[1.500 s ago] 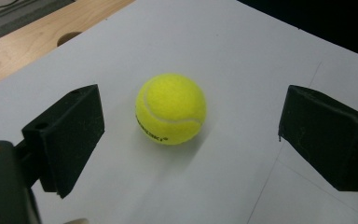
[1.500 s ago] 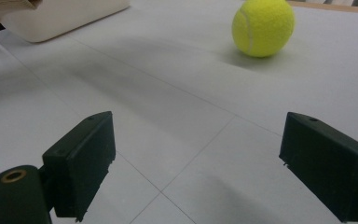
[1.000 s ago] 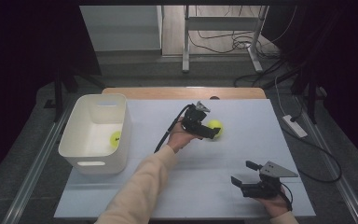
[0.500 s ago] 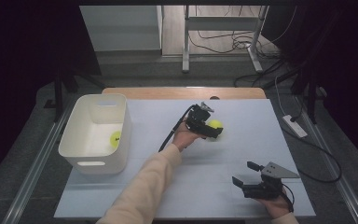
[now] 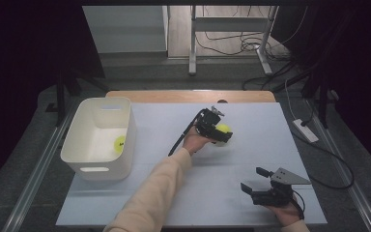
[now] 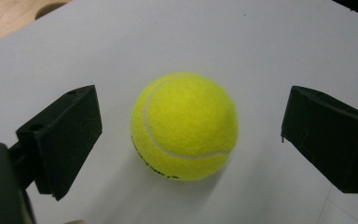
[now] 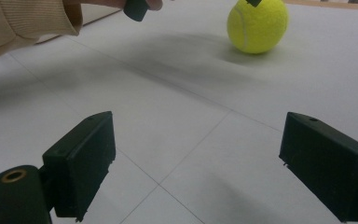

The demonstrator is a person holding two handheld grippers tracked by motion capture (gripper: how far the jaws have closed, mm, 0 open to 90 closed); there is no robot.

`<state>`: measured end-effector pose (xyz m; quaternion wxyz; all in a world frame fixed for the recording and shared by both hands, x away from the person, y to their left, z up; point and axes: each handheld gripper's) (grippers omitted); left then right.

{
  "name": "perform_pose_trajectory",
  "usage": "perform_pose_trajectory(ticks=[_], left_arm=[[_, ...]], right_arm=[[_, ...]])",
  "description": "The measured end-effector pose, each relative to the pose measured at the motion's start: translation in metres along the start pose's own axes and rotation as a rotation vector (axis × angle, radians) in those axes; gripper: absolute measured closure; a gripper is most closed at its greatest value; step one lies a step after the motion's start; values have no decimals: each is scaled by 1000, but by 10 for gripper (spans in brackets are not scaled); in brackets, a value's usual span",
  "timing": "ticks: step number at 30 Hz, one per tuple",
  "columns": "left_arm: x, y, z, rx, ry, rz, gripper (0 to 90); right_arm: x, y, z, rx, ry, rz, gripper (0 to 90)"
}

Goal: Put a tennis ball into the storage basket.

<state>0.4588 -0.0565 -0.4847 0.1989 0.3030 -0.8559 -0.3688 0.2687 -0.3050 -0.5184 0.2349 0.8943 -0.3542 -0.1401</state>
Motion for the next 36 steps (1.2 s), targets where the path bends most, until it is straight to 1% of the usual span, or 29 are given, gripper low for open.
perform_pose_trajectory(ticks=[7,10,13,16,18,19,20,22,25,28,34,36], left_arm=[[-3,-12,2,-18,15,11,52],[-4,-18,2,-33,14,3,52],[-5,-25,4,-46,20,4,59],[-5,-30,5,-65,12,2,99],[-5,-32,6,-77,-3,-2,175],[-5,-31,6,-71,-3,17,229],[-4,-31,6,-77,-8,11,259],[-2,-30,6,-82,-22,3,264],[-2,-26,5,-80,-25,-2,267],[-3,-20,4,-66,-24,7,268],[0,-8,3,-35,-32,23,268],[0,-7,3,-31,-30,25,268]], right_arm=[[0,0,0,-2,0,-1,104],[-1,0,0,0,-1,-2,104],[0,0,0,-2,-2,-3,104],[1,0,1,-3,-1,0,104],[1,0,1,0,-4,-2,104],[1,0,1,-1,-3,1,104],[1,0,1,1,-4,-1,105],[1,1,1,0,-5,1,104],[1,1,1,2,-5,0,104],[1,1,1,2,-3,0,104],[1,1,1,0,-4,3,105],[1,1,1,2,-5,2,105]])
Point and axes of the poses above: each handheld gripper's, and its own axes: y roughly backward along the jaws, z roughly out of its underside, x roughly to its right, and after that the axes turned 6 degrees about -x, right-handed
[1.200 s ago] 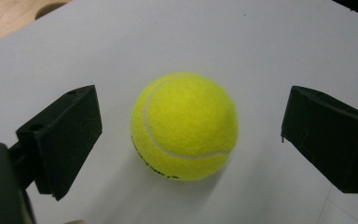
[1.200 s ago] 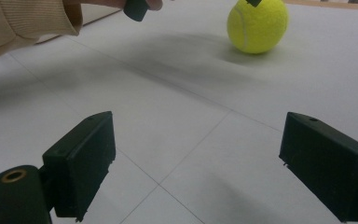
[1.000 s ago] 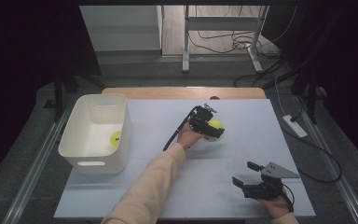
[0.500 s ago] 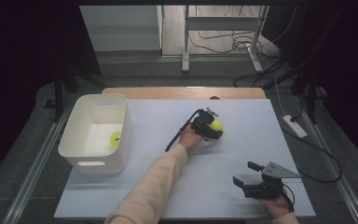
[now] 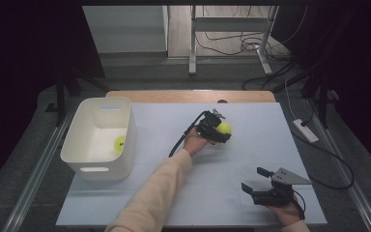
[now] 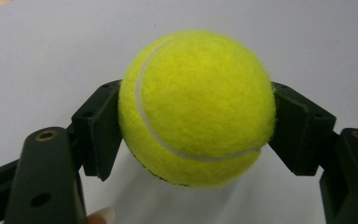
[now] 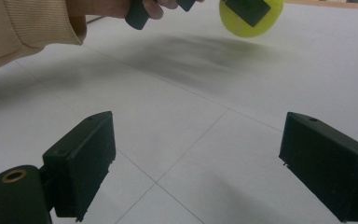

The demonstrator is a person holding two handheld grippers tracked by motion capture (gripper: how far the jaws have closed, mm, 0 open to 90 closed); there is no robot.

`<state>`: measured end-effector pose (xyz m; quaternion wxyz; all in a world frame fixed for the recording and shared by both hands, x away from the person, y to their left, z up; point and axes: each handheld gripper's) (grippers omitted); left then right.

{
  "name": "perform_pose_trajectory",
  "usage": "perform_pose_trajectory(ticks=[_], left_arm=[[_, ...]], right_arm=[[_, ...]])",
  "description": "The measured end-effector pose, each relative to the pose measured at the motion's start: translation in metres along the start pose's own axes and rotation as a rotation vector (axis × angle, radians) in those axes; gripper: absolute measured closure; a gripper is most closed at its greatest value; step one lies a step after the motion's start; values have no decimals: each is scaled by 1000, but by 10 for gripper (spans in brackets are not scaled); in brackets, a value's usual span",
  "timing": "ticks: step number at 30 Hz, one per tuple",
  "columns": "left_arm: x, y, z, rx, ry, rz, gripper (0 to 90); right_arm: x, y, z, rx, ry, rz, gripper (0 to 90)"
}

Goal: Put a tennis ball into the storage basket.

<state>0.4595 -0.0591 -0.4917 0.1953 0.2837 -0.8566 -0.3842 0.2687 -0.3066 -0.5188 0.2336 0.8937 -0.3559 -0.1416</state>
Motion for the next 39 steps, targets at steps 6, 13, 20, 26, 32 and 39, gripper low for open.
perform_pose_trajectory(ticks=[6,13,20,26,32,39], left_arm=[[4,11,1,14,-23,-4,268],[5,19,4,27,-24,-12,268],[3,29,9,45,-20,-13,268],[3,39,13,65,-19,-14,267],[4,48,16,84,-24,-13,268],[6,59,20,107,-30,-4,268]], right_arm=[[0,0,0,1,5,4,105],[0,1,0,1,5,6,105],[-1,0,0,-1,8,7,105],[-1,0,0,-5,9,5,105],[-1,0,0,-4,10,5,105],[-2,-1,-1,-5,10,4,106]])
Point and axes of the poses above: each handheld gripper's, and its own axes: y roughly backward along the jaws, z roughly out of its underside, x roughly to its right, and after that the axes turned 6 degrees about -x, right-handed
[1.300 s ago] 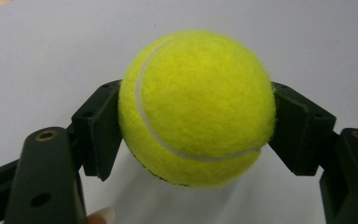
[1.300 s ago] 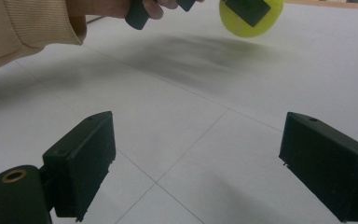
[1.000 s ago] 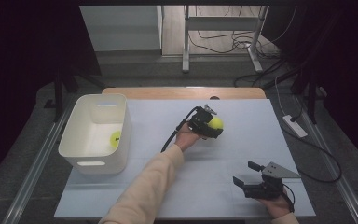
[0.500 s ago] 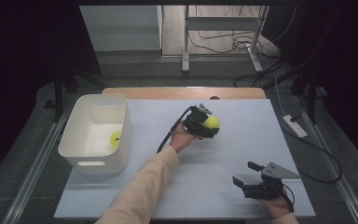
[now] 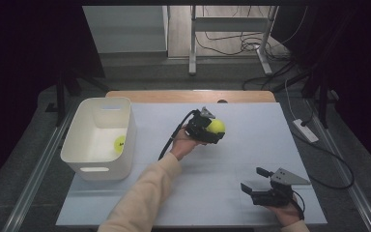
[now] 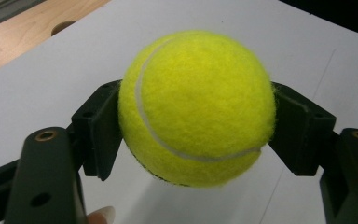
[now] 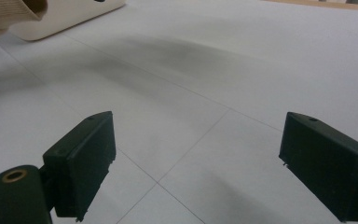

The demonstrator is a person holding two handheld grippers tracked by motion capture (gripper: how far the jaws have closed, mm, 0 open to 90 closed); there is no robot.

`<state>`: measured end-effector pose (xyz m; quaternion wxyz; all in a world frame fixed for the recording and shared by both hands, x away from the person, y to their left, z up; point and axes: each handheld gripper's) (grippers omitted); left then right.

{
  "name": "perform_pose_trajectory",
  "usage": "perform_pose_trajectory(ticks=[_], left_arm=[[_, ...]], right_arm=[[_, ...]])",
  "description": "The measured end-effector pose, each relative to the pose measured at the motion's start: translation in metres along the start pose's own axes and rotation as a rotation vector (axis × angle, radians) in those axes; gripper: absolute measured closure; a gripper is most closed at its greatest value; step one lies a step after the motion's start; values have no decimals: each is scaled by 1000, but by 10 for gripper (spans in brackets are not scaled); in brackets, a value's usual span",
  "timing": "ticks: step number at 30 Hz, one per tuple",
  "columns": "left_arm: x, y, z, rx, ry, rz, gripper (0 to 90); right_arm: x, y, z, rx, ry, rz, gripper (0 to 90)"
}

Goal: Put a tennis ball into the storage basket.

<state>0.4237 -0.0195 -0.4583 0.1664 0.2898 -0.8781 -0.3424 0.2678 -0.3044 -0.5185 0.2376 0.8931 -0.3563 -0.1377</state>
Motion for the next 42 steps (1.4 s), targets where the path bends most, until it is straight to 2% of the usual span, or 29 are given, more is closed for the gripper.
perform_pose_trajectory(ticks=[12,23,31,42], left_arm=[[0,23,8,43,-2,2,268],[3,35,10,70,0,-1,267],[8,46,10,93,-15,8,268],[14,59,10,114,-39,-5,267]], right_arm=[[-1,0,0,0,-4,-1,106],[0,0,0,2,-1,-2,106],[0,0,0,2,-3,0,106],[-1,0,0,-3,1,1,106]])
Point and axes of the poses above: each handheld gripper's, and its own axes: y roughly backward along the jaws, z roughly out of its underside, x roughly to its right, and after that the axes turned 6 degrees about -x, right-handed
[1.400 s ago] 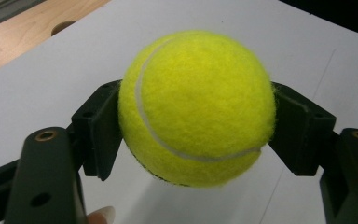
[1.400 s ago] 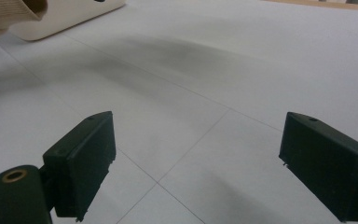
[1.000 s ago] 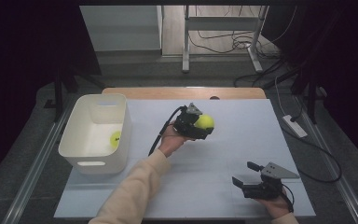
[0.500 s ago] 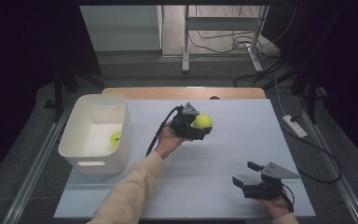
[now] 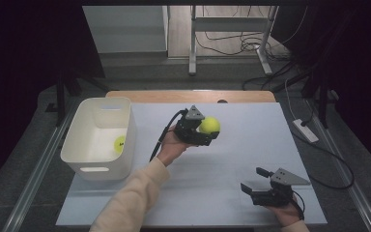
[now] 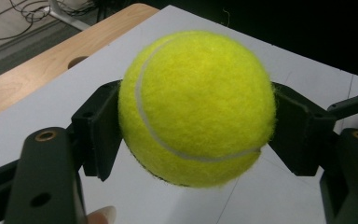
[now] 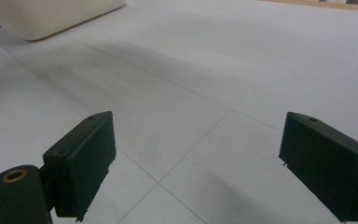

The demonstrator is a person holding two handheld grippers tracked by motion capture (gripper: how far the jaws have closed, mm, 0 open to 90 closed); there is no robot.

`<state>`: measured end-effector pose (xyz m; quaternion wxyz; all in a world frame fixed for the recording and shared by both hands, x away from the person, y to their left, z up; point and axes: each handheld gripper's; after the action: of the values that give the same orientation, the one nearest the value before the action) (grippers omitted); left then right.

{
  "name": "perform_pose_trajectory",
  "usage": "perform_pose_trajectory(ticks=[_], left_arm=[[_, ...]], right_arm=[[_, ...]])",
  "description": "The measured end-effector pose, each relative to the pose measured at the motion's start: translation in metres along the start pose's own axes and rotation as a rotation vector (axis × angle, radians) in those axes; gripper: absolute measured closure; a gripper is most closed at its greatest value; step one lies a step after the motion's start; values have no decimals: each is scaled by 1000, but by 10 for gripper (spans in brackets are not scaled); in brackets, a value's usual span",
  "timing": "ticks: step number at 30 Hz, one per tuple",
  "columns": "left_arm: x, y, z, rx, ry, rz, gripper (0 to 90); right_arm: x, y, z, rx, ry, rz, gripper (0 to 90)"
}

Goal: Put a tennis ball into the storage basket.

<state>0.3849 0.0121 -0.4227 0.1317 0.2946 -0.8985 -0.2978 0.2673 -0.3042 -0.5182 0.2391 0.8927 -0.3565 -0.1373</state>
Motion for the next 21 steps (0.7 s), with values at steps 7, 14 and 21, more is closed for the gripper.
perform_pose_trajectory(ticks=[7,14,21], left_arm=[[0,7,1,15,3,1,267],[0,14,3,28,4,-1,267],[-1,21,7,39,9,-9,267]], right_arm=[[0,0,0,2,1,1,106],[0,0,0,1,3,1,106],[0,-1,0,-2,6,3,107]])
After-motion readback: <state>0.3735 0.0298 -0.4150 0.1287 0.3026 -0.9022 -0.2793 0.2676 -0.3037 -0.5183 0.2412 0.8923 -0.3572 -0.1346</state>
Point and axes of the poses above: each handheld gripper's, and its own axes: y roughly backward along the jaws, z roughly out of its underside, x roughly to its right, and after that the axes turned 6 degrees about -x, right-handed
